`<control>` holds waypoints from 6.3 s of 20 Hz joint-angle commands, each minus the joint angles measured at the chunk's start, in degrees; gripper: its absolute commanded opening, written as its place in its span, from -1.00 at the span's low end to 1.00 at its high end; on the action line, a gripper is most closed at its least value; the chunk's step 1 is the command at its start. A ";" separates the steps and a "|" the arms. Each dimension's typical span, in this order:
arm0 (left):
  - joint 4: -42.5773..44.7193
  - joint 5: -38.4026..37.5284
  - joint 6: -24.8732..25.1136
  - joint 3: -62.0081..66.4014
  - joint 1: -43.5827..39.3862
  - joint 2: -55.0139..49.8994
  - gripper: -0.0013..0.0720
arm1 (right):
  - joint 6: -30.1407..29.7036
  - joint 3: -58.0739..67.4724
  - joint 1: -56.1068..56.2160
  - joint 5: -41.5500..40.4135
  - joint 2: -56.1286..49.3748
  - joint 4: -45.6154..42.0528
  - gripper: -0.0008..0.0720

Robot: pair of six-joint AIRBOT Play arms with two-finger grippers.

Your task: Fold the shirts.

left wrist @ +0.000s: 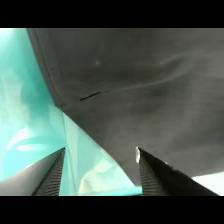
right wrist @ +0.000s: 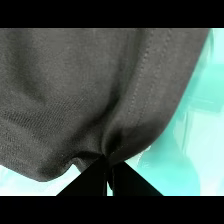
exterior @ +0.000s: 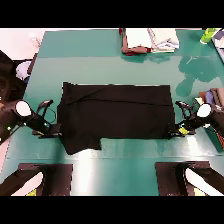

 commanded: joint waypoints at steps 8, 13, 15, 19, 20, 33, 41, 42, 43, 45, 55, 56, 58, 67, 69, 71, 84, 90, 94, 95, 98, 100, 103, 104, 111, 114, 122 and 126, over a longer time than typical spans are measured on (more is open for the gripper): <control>-8.15 8.41 2.27 -7.30 0.02 0.02 -0.84 | -0.02 0.02 0.28 -0.44 0.02 -0.07 -0.93; -3.96 3.52 3.52 -1.36 0.02 3.56 -0.90 | -0.11 4.35 0.28 4.17 0.20 -0.46 -0.93; -1.07 -1.14 3.50 0.11 0.02 9.16 -0.90 | -0.09 6.29 0.28 7.96 1.77 -3.41 -0.93; -0.74 -11.63 3.50 0.42 0.02 18.69 -0.90 | -0.09 6.67 -0.22 15.28 10.67 -8.13 -0.94; -0.79 -13.97 3.50 1.11 0.02 19.76 -0.89 | -0.09 6.67 -0.72 17.20 13.09 -9.27 -0.94; -0.52 4.83 11.76 24.30 0.02 -4.11 -0.89 | -1.66 23.28 -6.95 10.21 -1.16 -9.99 -0.94; -4.35 12.87 15.65 36.70 0.02 -25.81 -0.89 | -1.55 40.70 -6.82 6.82 -22.58 -3.67 -0.94; -5.03 13.35 15.61 36.70 0.02 -26.86 -0.89 | -1.57 42.36 -6.49 6.51 -24.39 -2.71 -0.94; -5.22 13.70 15.56 36.68 0.02 -27.41 -0.89 | -1.55 43.74 -6.12 6.40 -26.01 -2.60 -0.94; -5.25 14.60 15.52 36.76 0.02 -27.52 -0.89 | -1.55 46.21 -5.42 6.16 -28.92 -2.58 -0.94; -5.97 3.58 11.06 42.82 0.02 -27.47 -0.46 | -5.27 47.89 -8.83 5.35 -26.60 -2.56 0.10; -6.93 2.95 11.08 42.93 0.02 -27.41 -0.90 | -5.46 45.35 -10.08 4.96 -25.35 -2.51 0.32; -9.14 2.95 11.06 42.93 0.02 -27.41 -0.89 | -5.70 40.54 -12.39 4.57 -24.39 -2.38 0.59; -13.64 6.29 11.08 42.93 -3.21 -27.41 -0.89 | -7.08 29.75 -10.67 -2.97 -27.54 3.43 0.59; -13.64 7.04 11.04 42.93 -4.98 -27.41 -0.89 | -7.08 29.75 -9.31 -3.61 -28.02 3.41 0.52; -13.75 7.54 10.95 42.93 -6.29 -27.43 -0.89 | -7.17 29.75 -8.55 -3.80 -27.96 2.97 0.09; -14.34 18.95 7.45 47.65 -26.75 -39.28 -0.90 | -6.64 38.60 -3.74 6.29 -13.42 3.58 -0.94; -16.70 19.17 7.52 53.68 -32.61 -47.91 -0.90 | -1.40 52.48 7.98 10.21 -10.64 3.82 -0.94; -18.43 19.41 7.50 54.18 -32.89 -50.03 -0.90 | -0.57 58.95 13.53 10.10 -10.71 8.04 -0.94; -18.36 19.41 7.52 54.16 -32.89 -50.12 -0.90 | 0.11 59.93 14.62 9.66 -10.71 8.07 -0.94; -18.21 19.50 7.52 54.18 -32.89 -50.12 -0.90 | 1.14 61.83 17.46 9.03 -10.71 8.04 -0.94; -18.12 19.50 7.50 54.18 -32.87 -50.12 -0.90 | 1.99 62.97 18.86 8.41 -10.71 8.07 -0.94; -17.20 17.42 6.93 55.34 -32.46 -49.77 -0.90 | 2.84 64.30 21.05 7.19 -10.73 8.00 -0.94; -15.67 16.17 6.21 56.50 -31.91 -49.27 -0.90 | 3.10 64.32 21.68 7.04 -10.97 8.07 -0.94; -9.11 12.85 5.44 58.64 -19.87 -34.86 -0.89 | 3.98 64.32 30.77 -1.70 -17.44 14.12 -0.94; -1.92 10.51 5.51 58.64 -12.39 -26.10 -0.89 | 3.89 64.32 37.55 -9.88 -23.28 17.57 -0.93; 5.92 8.44 6.12 58.64 0.72 -9.88 -0.89 | -3.06 73.02 56.48 -33.29 -45.68 18.34 0.10; 5.95 6.93 6.14 58.62 1.29 -9.16 -0.89 | -2.25 79.87 54.64 -21.94 -46.82 11.32 0.08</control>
